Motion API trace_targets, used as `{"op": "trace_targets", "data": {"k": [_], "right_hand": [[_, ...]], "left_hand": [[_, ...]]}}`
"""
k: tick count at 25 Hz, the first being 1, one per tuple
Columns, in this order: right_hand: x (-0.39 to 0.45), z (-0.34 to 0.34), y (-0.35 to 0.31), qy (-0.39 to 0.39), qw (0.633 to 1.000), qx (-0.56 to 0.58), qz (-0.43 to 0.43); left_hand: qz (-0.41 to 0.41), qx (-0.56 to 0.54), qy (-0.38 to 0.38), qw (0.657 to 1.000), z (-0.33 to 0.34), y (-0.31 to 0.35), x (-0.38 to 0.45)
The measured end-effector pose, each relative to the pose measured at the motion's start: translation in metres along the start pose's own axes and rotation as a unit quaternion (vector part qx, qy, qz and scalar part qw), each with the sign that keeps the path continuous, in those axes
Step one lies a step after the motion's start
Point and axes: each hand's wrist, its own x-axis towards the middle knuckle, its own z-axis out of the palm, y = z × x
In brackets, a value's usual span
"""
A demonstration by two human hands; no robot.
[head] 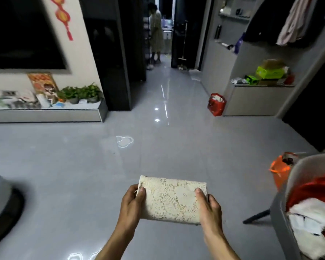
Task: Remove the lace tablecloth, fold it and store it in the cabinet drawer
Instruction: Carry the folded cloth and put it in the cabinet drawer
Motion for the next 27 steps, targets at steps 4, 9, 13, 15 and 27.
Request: {"op": "trace_targets", "data": {"k": [4, 9, 13, 15, 27], "right_hand": [[0.052, 0.121, -0.021, -0.115, 0.992, -0.013, 0.055], [0.146, 0.272, -0.047, -0.197, 0.977, -0.030, 0.070], [0.209, 0.395, -0.095, -0.254, 0.962, -0.071, 0.069], [0.231, 0.452, -0.120, -0.277, 0.955, -0.086, 0.065], [0.351, 0.862, -0.208, -0.264, 0.957, -0.082, 0.087]], "left_hand": [[-0.040, -0.027, 0.074, 0.996, -0.074, 0.005, 0.089], [-0.067, -0.029, 0.144, 0.987, -0.145, 0.017, 0.228], [-0.099, -0.048, 0.203, 0.973, -0.207, 0.034, 0.325], [-0.105, -0.067, 0.229, 0.965, -0.239, 0.044, 0.365], [-0.111, -0.080, 0.224, 0.965, -0.495, 0.105, 0.727]]}}
